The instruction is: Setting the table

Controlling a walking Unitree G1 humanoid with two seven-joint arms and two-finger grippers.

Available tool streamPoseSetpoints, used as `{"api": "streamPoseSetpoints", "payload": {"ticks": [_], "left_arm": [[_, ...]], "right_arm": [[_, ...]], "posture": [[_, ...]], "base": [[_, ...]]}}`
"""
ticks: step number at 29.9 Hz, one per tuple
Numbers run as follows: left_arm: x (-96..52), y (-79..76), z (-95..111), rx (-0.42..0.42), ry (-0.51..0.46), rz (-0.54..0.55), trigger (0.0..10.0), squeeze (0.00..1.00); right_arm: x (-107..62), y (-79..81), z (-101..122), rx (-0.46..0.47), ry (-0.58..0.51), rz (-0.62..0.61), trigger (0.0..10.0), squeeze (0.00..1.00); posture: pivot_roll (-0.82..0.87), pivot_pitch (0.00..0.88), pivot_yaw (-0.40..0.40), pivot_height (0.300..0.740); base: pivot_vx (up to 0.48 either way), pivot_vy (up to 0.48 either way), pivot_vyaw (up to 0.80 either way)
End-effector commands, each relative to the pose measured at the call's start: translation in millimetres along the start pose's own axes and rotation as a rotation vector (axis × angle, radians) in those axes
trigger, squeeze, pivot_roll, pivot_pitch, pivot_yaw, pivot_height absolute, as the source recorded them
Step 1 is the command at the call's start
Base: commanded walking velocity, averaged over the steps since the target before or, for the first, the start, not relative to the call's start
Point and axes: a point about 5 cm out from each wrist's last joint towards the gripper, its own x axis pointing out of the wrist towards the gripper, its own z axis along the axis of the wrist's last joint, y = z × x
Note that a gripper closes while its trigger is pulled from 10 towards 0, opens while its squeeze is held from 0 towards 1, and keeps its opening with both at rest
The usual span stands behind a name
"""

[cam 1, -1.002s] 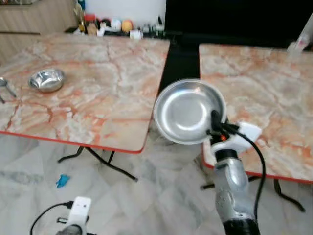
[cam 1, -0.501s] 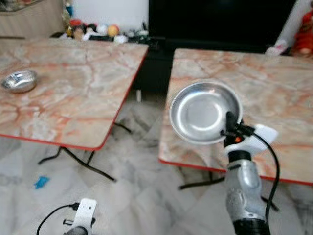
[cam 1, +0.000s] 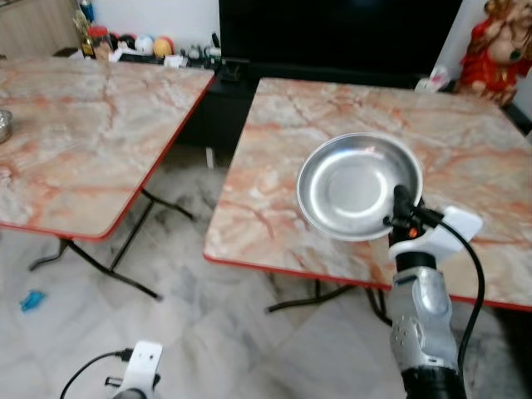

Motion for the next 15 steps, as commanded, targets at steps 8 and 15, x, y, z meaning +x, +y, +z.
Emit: {"api": "streamPoseSetpoints", "payload": {"ticks": [8,15], "left_arm": [[1.1,-1.8,3,-0.012,-0.002,0.000,10.0,0.00],[1.4,-2.7,4,-0.015,0.003,-0.006,10.0,0.00]], "right_arm": [[6.9,-17.0,11,-0.034,-0.044,-0.090,10.0,0.00],[9.1,-39.7,18,-0.072,-0.061,-0.249,10.0,0.00]], "posture": [[0.09,0.016,-0.039,0.740],[0.09,0.026,-0.037,0.740]], "base": [[0.000,-0.122,0.00],[0.000,0.000,0.00]]}}
